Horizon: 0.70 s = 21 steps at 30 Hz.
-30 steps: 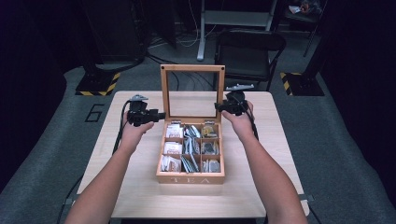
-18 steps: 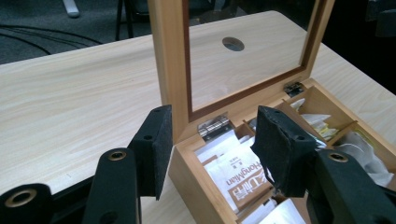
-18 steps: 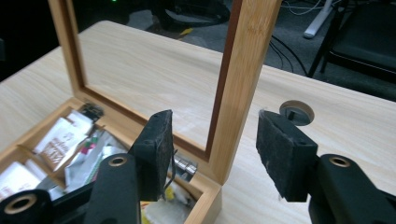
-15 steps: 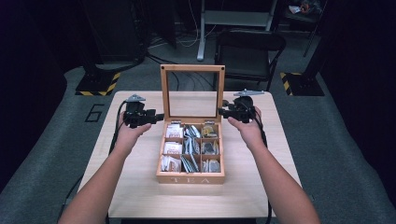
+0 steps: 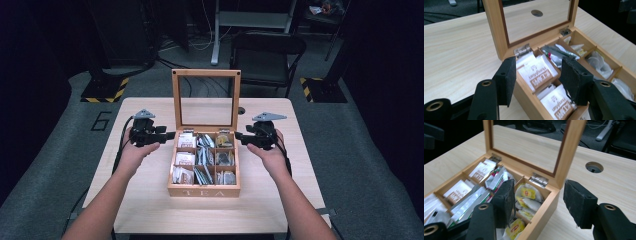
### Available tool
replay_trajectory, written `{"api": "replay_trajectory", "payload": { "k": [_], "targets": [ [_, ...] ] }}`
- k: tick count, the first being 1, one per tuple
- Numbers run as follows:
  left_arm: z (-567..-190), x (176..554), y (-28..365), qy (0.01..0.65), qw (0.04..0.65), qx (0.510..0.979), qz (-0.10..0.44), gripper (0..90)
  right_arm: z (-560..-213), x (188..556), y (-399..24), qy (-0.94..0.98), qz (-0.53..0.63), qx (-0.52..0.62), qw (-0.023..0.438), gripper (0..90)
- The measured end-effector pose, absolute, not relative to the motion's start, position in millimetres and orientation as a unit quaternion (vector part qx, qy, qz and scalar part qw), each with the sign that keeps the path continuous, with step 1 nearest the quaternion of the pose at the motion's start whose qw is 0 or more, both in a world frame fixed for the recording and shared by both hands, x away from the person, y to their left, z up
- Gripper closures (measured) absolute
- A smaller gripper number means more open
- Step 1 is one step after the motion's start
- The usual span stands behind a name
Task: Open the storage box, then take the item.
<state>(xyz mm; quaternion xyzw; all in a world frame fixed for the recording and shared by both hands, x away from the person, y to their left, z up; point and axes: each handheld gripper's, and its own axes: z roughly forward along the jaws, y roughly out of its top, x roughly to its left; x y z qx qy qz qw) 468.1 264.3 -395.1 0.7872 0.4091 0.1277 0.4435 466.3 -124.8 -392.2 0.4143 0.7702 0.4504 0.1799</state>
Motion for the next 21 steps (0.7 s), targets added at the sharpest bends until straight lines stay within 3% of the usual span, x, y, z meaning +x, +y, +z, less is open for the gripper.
{"api": "replay_trajectory", "payload": {
  "k": [4, 21],
  "targets": [
    [-404, 459, 269, 0.412, 0.45, 0.783, 0.124, 46.5, -395, 454, -119, 0.784, 0.438, 0.395, 0.194, 43.3],
    [-423, 428, 283, 0.427, 0.468, 0.763, 0.124, 46.6, -411, 419, -112, 0.799, 0.441, 0.368, 0.175, 48.3]
  ]
}}
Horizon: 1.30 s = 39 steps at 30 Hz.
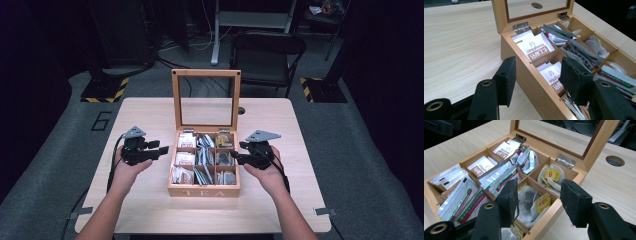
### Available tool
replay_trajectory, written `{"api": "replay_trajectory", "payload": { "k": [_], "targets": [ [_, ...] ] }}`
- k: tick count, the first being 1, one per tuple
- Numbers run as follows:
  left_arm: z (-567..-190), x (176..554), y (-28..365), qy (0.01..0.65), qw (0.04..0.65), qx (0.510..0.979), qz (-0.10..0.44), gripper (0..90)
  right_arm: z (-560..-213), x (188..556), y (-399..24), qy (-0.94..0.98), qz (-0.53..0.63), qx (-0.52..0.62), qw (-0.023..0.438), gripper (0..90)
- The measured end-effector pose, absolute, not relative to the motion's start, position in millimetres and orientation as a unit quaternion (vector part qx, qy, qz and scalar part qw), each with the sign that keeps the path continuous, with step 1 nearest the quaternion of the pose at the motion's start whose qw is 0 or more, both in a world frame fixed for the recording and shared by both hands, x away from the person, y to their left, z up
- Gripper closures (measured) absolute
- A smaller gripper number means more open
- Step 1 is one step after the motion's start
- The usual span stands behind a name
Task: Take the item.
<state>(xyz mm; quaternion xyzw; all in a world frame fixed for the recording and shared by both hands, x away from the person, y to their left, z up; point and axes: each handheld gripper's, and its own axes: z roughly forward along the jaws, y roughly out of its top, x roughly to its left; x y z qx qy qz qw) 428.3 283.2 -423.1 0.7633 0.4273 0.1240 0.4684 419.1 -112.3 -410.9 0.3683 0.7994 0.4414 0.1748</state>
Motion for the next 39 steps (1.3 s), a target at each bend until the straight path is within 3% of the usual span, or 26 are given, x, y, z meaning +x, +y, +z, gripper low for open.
{"api": "replay_trajectory", "payload": {
  "k": [12, 35, 39],
  "targets": [
    [-435, 407, 283, 0.43, 0.467, 0.761, 0.133, 45.6, -423, 395, -105, 0.799, 0.452, 0.362, 0.163, 56.5],
    [-440, 386, 303, 0.45, 0.483, 0.74, 0.127, 43.8, -443, 384, -50, 0.82, 0.456, 0.325, 0.117, 55.9],
    [-439, 384, 305, 0.452, 0.483, 0.739, 0.13, 43.8, -446, 383, -41, 0.826, 0.451, 0.316, 0.118, 60.8]
  ]
}}
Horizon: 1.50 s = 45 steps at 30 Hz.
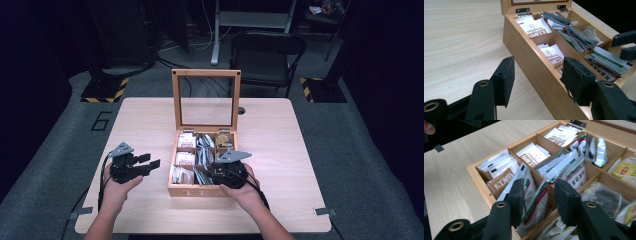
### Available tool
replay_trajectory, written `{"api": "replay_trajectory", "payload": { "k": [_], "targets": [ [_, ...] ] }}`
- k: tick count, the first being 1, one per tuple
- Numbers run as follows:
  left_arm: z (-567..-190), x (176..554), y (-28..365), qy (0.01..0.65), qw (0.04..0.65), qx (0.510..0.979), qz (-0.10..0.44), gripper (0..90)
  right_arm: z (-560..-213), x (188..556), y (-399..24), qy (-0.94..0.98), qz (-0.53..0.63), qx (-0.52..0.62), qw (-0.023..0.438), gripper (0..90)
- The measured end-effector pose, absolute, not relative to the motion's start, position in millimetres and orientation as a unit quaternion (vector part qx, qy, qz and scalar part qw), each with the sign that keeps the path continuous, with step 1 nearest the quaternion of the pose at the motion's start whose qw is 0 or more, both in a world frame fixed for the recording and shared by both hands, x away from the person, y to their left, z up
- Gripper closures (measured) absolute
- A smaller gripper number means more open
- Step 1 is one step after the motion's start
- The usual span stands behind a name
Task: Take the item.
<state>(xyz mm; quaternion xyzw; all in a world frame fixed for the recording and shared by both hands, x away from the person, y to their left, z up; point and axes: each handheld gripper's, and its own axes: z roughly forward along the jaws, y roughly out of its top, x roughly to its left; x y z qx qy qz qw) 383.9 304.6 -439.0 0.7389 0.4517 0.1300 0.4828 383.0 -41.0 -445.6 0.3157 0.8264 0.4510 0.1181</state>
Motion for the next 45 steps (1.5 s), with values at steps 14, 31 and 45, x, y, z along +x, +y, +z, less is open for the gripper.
{"api": "replay_trajectory", "payload": {
  "k": [14, 31, 45],
  "targets": [
    [-441, 380, 307, 0.457, 0.48, 0.737, 0.13, 43.8, -458, 386, -28, 0.84, 0.424, 0.319, 0.113, 70.8],
    [-440, 379, 307, 0.459, 0.488, 0.73, 0.135, 43.8, -468, 388, -21, 0.849, 0.407, 0.317, 0.118, 76.9],
    [-439, 379, 308, 0.458, 0.487, 0.732, 0.134, 43.8, -469, 388, -19, 0.854, 0.393, 0.317, 0.122, 84.5]
  ]
}}
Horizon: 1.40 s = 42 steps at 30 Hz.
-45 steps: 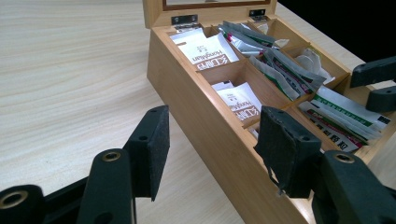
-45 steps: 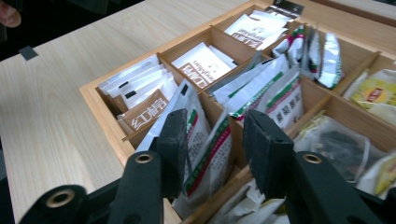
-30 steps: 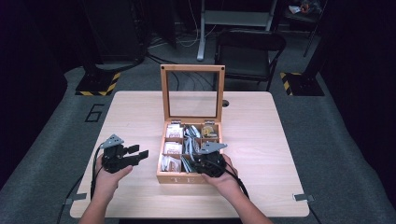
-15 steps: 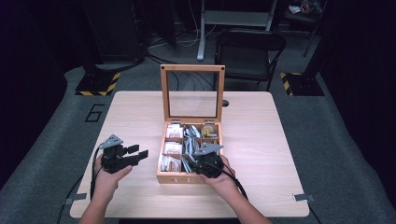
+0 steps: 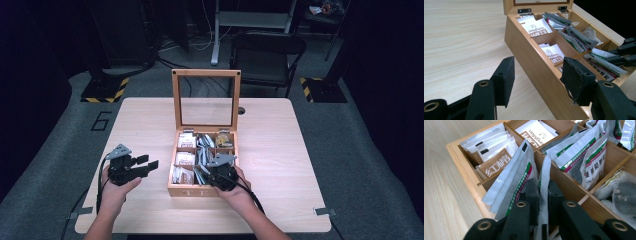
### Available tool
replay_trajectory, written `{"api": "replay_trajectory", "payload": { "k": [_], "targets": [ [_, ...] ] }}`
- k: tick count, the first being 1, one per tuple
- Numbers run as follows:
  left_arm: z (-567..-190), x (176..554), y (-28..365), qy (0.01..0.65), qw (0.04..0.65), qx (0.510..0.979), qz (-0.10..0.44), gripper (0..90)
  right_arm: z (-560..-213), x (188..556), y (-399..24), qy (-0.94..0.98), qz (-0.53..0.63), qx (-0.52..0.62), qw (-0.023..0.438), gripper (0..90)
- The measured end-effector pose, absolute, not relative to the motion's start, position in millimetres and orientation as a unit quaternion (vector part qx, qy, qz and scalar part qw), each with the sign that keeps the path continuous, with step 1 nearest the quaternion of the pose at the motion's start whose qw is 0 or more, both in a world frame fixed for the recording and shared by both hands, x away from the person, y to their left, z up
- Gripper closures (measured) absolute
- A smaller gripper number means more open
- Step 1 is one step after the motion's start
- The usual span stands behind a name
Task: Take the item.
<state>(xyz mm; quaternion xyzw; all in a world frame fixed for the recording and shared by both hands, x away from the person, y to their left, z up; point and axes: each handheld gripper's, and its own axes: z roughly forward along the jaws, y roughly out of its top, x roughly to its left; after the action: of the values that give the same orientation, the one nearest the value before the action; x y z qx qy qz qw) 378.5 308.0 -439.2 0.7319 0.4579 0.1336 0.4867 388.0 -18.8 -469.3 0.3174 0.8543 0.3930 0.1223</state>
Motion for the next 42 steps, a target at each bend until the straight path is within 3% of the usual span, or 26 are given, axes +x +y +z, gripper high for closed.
{"api": "replay_trajectory", "payload": {
  "k": [9, 42],
  "targets": [
    [-440, 379, 308, 0.458, 0.486, 0.732, 0.134, 43.9, -469, 388, -20, 0.856, 0.392, 0.309, 0.129, 88.9],
    [-441, 379, 308, 0.461, 0.485, 0.731, 0.133, 43.9, -435, 387, -29, 0.846, 0.422, 0.304, 0.113, 89.5]
  ]
}}
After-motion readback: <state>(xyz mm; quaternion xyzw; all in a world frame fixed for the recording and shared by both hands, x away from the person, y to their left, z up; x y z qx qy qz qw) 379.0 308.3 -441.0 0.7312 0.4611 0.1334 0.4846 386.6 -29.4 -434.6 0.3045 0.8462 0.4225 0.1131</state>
